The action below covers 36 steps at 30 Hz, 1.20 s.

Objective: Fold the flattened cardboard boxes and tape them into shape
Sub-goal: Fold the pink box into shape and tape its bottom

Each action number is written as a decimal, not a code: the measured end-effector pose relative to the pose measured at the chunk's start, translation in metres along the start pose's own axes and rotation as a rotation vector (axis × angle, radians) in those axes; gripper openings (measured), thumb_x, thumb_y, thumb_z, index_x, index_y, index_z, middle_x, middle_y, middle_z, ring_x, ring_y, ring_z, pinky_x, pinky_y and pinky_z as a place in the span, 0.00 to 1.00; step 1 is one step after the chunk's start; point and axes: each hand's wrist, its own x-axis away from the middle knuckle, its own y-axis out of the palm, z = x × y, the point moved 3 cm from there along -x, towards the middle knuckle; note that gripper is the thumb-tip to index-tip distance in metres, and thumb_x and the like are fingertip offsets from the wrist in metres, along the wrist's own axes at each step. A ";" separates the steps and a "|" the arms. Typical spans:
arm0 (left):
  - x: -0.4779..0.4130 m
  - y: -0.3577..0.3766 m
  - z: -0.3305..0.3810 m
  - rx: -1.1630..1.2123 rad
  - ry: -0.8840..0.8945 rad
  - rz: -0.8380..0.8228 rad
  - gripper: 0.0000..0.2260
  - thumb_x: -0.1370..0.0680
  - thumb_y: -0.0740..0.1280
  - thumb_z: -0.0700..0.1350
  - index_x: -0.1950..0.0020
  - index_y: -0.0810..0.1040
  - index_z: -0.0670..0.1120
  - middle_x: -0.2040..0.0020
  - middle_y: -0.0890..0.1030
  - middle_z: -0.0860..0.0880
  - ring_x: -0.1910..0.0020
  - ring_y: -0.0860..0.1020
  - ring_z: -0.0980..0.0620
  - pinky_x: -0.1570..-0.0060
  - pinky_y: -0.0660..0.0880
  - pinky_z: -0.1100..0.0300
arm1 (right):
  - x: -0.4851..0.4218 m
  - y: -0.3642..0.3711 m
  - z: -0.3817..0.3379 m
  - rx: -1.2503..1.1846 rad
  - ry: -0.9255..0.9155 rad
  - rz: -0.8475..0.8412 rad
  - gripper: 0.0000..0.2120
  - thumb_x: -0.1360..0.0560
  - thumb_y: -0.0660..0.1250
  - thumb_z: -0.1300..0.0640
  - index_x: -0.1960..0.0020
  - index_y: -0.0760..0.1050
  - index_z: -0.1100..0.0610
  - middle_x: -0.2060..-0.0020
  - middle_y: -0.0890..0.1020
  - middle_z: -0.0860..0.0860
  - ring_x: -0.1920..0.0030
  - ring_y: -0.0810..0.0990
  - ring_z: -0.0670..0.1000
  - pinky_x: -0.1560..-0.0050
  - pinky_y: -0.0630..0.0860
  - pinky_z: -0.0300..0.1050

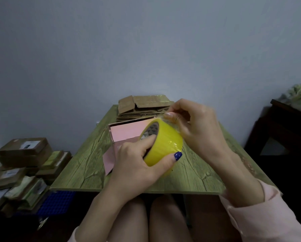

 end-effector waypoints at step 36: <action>0.099 0.134 -0.012 1.031 -0.831 -0.393 0.15 0.30 0.70 0.45 0.46 0.75 0.42 0.61 0.84 0.43 0.62 0.83 0.46 0.62 0.79 0.58 | 0.083 -0.022 0.108 -0.311 0.793 -0.483 0.09 0.40 0.71 0.51 0.61 0.82 0.55 0.62 0.84 0.55 0.60 0.79 0.49 0.62 0.78 0.35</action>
